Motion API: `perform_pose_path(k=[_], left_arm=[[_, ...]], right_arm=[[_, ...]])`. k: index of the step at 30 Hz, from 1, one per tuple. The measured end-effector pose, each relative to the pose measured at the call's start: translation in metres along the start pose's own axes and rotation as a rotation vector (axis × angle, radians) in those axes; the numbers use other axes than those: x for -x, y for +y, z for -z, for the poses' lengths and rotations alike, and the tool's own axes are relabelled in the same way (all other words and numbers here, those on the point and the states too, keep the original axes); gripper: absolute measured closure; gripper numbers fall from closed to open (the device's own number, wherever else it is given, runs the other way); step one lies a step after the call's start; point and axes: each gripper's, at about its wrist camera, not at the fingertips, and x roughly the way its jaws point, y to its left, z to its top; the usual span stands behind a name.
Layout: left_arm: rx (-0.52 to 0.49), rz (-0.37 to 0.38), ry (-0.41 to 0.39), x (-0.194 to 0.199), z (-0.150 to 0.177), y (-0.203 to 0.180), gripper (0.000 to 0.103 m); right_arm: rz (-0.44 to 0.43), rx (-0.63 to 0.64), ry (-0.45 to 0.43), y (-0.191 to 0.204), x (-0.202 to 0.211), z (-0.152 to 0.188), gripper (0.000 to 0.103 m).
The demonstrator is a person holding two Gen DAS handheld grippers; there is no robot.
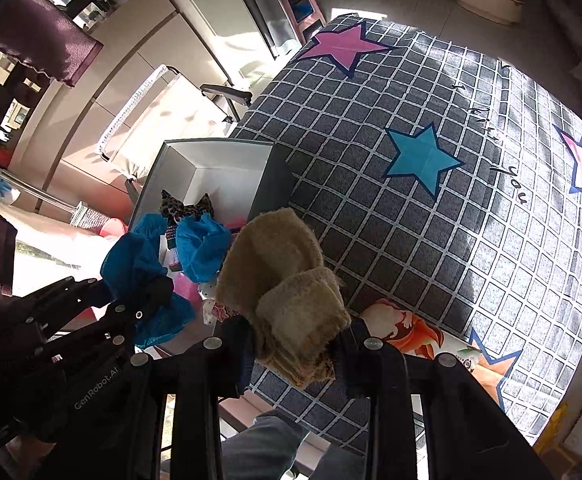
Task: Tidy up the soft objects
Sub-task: 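Carry the blue glove and beige sock over the white box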
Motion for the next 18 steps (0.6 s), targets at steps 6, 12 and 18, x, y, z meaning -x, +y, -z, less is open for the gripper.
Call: perform_pose_path(k=[6, 12, 18], left_arm=[[0.08, -0.033, 0.029, -0.01, 0.014, 0.035, 0.073], [0.133, -0.044, 0.053, -0.02, 0.024, 0.055, 0.073], [0.169, -0.047, 0.059, -0.023, 0.028, 0.068, 0.073]], right_arm=[[-0.014, 0.092, 0.041, 0.036, -0.017, -0.008, 0.07], [-0.025, 0.161, 0.072, 0.063, -0.029, -0.013, 0.07], [-0.03, 0.213, 0.089, 0.084, -0.036, -0.016, 0.07]])
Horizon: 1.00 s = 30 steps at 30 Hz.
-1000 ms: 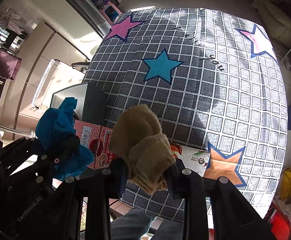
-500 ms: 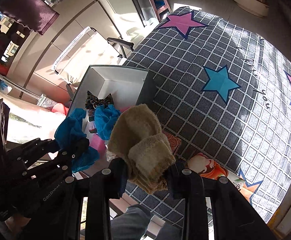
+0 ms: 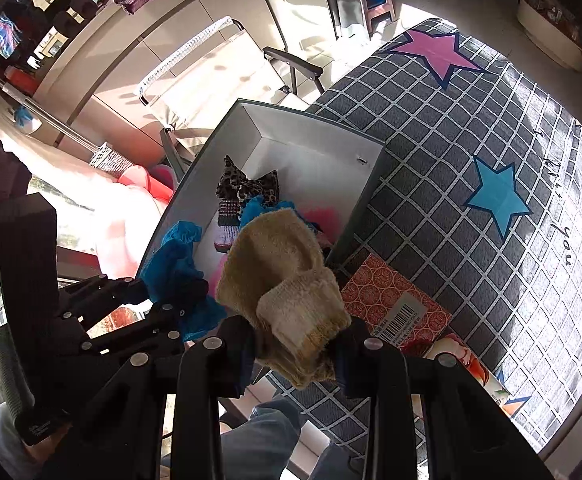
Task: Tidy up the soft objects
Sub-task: 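Carry the blue glove and beige sock over the white box, then lower the blue glove and beige sock into the white box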
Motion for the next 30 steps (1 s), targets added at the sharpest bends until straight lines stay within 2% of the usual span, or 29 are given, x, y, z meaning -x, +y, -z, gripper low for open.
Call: perform_pose_path(k=[12, 30], left_arm=[[0.029, -0.004, 0.026, -0.011, -0.002, 0.012, 0.072], [0.041, 0.0, 0.05, -0.022, -0.006, 0.018, 0.072]], right_arm=[[-0.003, 0.047, 0.022, 0.02, -0.01, -0.009, 0.07], [-0.005, 0.047, 0.046, 0.02, -0.018, -0.021, 0.07]])
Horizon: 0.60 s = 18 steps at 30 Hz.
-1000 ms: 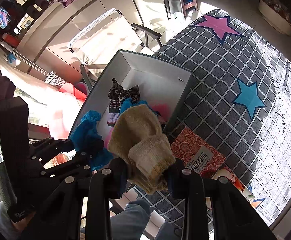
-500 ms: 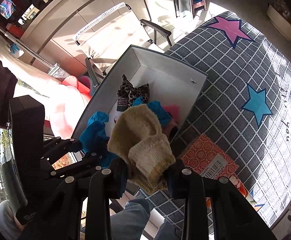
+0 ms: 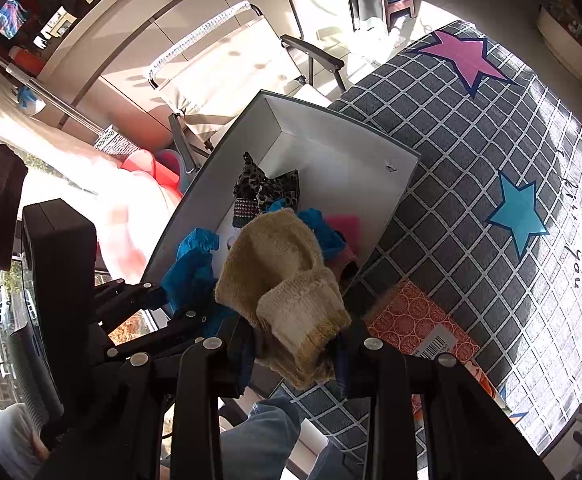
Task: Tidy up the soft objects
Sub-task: 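Lower the blue glove and beige sock into the white box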
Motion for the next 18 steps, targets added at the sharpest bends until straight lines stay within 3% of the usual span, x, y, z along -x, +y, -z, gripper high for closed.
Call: perform_pose_path(k=[18], left_arm=[[0.008, -0.003, 0.021, -0.008, -0.004, 0.003, 0.072]], right_arm=[[-0.006, 0.003, 0.007, 0.002, -0.004, -0.02, 0.07]])
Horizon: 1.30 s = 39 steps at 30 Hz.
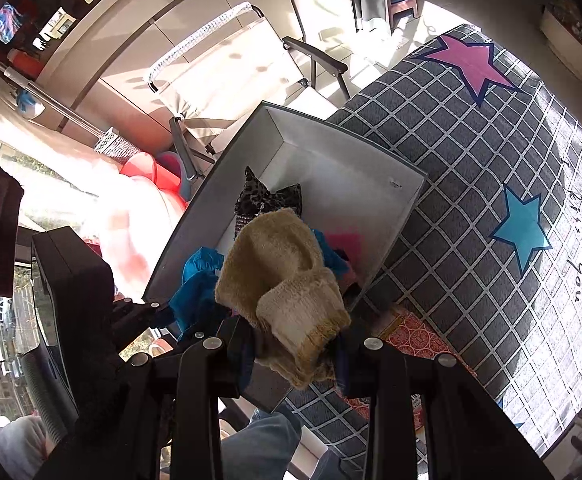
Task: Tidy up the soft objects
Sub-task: 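Lower the blue glove and beige sock into the white box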
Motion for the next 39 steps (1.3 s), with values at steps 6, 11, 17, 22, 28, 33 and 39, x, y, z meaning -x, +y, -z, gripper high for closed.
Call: perform_pose_path(k=[6, 11, 17, 22, 28, 33, 39], left_arm=[[-0.001, 0.0, 0.007, -0.003, -0.002, 0.001, 0.072], [0.0, 0.001, 0.01, -0.004, -0.002, 0.001, 0.072], [0.004, 0.002, 0.012, -0.006, -0.003, 0.002, 0.071], [0.006, -0.002, 0.013, -0.007, -0.003, 0.002, 0.071], [0.007, -0.003, 0.015, -0.008, -0.003, 0.001, 0.071], [0.01, -0.004, 0.023, -0.011, -0.004, 0.001, 0.071], [0.028, -0.004, 0.024, -0.012, -0.005, 0.004, 0.07]], right_arm=[[0.006, -0.001, 0.001, -0.002, -0.001, -0.004, 0.07], [0.007, 0.0, 0.002, -0.002, -0.002, -0.007, 0.07], [0.003, -0.009, 0.013, -0.004, -0.006, -0.009, 0.07], [0.004, -0.012, 0.015, -0.006, -0.007, -0.01, 0.07], [0.006, -0.013, 0.017, -0.007, -0.009, -0.011, 0.07], [0.008, -0.018, 0.026, -0.009, -0.013, -0.013, 0.07], [0.02, -0.013, 0.033, -0.01, -0.017, -0.017, 0.07]])
